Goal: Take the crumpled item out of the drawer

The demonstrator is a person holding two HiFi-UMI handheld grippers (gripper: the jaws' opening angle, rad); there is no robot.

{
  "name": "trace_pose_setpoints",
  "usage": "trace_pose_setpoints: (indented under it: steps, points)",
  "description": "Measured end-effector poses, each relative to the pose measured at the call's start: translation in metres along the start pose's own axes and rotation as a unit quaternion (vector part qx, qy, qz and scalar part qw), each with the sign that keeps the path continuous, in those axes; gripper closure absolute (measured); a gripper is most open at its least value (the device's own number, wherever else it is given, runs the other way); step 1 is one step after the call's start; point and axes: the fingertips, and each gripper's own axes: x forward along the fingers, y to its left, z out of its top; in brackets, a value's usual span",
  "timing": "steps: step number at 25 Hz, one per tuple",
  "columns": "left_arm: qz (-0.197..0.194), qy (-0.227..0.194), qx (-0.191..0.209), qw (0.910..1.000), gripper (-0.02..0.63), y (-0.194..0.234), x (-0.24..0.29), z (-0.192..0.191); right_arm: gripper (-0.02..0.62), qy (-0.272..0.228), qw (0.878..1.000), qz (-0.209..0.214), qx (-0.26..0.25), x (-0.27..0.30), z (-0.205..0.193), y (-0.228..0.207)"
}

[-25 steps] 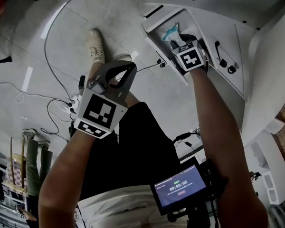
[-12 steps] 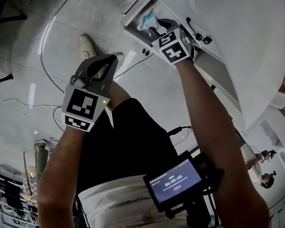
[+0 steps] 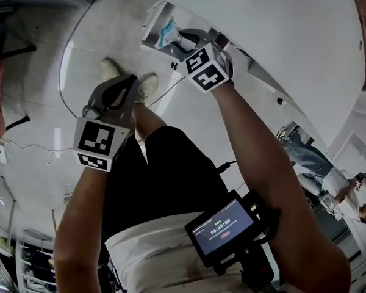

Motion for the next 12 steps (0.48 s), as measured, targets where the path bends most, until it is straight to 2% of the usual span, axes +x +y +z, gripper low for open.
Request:
trace_pose_setpoints:
  steps: [12]
  points:
    - [-0.015, 0.009, 0.048, 0.9987, 0.603, -0.032, -0.019, 0.037, 0.471, -0.07, 0.996, 0.008, 0.057, -0.075, 0.003, 0.033]
